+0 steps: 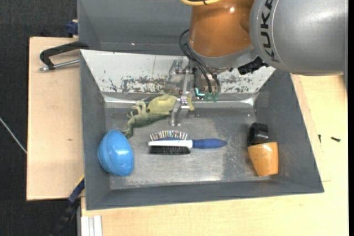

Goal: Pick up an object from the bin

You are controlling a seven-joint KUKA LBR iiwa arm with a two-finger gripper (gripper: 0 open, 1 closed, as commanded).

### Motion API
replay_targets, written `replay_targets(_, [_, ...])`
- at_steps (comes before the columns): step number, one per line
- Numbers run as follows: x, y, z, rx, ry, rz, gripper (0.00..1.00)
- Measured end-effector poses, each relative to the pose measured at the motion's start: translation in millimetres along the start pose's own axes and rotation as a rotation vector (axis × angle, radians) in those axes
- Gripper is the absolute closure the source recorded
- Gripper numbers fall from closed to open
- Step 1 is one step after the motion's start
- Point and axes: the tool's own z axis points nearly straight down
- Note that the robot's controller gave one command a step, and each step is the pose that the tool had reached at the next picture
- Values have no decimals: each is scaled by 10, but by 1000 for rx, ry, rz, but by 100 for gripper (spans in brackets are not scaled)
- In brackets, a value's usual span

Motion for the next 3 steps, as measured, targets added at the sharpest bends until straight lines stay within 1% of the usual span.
replay_targets(1, [-63,-379,1257,-7,-7,-284,0])
replay_targets(2, [-32,-390,1282,-7,10,-284,100])
replay_targets(3, [68,-527,-373,4,-22,-507,100])
